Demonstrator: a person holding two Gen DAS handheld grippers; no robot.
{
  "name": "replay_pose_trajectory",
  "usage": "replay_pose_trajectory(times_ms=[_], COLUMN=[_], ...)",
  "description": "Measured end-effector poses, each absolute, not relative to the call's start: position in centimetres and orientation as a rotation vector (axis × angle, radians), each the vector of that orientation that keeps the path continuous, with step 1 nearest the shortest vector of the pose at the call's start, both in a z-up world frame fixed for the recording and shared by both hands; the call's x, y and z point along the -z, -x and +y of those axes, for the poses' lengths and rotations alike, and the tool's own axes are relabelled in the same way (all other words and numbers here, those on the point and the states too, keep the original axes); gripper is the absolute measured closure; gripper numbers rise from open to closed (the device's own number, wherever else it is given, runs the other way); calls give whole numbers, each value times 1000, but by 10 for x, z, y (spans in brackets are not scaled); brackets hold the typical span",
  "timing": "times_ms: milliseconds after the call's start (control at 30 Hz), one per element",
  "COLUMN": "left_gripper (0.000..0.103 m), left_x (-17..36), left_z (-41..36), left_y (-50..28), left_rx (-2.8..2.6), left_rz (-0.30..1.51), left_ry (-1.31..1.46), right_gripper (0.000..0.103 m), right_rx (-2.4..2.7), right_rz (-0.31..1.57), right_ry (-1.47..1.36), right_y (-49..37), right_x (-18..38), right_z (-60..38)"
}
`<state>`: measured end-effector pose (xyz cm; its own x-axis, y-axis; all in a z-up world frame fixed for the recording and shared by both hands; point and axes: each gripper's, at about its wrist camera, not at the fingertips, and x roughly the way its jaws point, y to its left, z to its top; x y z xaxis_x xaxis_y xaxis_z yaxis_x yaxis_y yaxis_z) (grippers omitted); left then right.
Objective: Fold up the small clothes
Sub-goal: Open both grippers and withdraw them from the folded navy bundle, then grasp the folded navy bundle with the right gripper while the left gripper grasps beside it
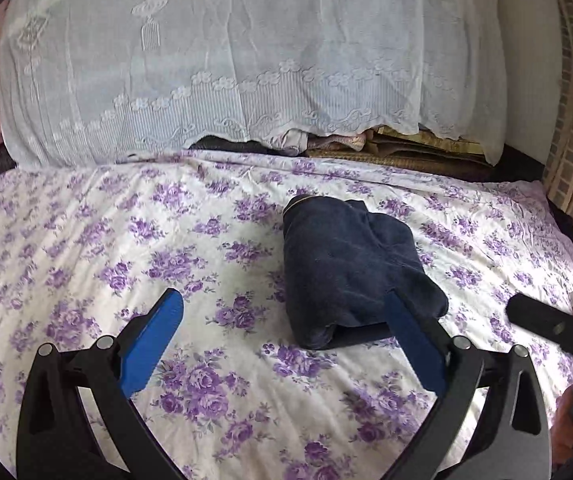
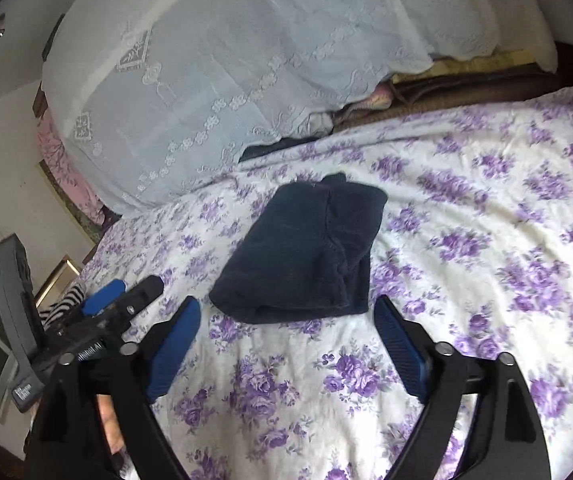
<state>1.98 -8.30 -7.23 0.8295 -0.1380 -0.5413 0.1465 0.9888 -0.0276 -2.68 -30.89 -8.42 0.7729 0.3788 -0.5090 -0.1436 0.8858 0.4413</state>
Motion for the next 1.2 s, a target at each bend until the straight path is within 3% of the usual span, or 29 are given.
replay_pose_trajectory(times_ms=[33,267,500,733,967,1200], left_gripper=[5,5,5,5,5,5], left_x=[70,51,36,79,97,93], left_z=[-85,-93,-101,-103,-106,-115], left_y=[-19,-35,-69,-104,-114,-105], left_rx=[147,138,118,104,145,147], left_rz=[564,535,513,580,646,616], left_ry=[-29,-46,-36,-47,-70,-111], right_gripper=[3,3,3,3,3,3], right_rx=[-284,-180,-133,-124,-152,-173], right_rz=[609,528,281,534,568,598], right_ry=[-396,-433,-342,-258,-439,-378], right_y=[27,-1,-19,-76,-85,-84], right_x=[77,29,-1,54,81,81], right_z=[-310,-320,-310,-302,-321,-305])
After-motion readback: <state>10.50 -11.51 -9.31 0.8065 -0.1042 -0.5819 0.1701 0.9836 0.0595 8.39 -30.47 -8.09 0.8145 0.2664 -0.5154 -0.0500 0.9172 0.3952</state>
